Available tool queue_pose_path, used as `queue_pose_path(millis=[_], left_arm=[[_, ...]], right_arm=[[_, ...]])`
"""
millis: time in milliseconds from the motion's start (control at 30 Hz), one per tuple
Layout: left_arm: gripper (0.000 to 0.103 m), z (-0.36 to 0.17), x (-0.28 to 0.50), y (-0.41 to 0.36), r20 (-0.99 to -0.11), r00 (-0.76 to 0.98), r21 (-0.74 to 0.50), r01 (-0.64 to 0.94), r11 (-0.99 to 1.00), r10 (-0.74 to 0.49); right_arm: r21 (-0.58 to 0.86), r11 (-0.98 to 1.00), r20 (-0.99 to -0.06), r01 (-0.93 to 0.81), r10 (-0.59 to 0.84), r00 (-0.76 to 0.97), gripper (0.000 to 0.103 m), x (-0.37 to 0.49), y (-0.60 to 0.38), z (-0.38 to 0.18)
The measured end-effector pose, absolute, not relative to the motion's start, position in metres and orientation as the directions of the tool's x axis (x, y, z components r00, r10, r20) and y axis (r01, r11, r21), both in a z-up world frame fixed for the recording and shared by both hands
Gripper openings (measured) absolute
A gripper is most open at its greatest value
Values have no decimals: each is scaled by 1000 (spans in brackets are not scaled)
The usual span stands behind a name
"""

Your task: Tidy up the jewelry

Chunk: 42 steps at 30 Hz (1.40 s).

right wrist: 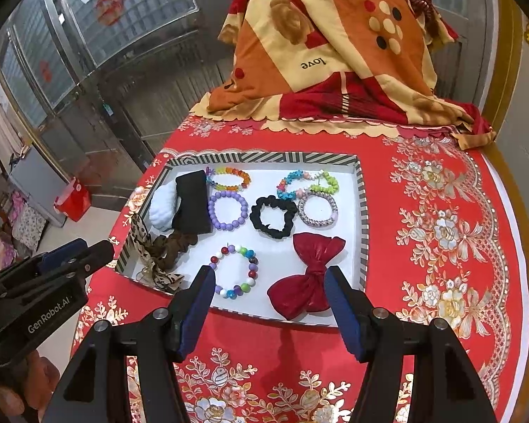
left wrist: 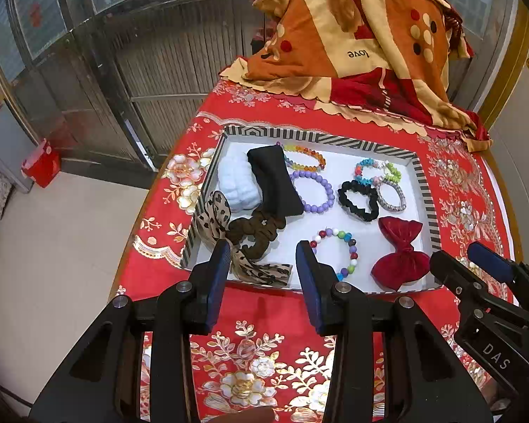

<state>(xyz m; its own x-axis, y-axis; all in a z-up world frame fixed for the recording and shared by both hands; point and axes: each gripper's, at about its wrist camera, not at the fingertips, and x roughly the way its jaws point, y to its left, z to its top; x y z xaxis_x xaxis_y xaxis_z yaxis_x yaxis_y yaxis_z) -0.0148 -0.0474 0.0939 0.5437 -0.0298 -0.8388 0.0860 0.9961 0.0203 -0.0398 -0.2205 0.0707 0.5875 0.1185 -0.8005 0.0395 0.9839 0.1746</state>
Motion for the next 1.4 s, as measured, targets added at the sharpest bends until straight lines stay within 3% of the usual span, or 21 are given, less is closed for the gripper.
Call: queue_pose_path(millis=[1400], left_arm=[[38, 82, -8, -53, -853, 522, 32, 88, 996, -19]], right_arm=[[190, 981, -812, 27, 141, 566, 63, -34, -224, 59]])
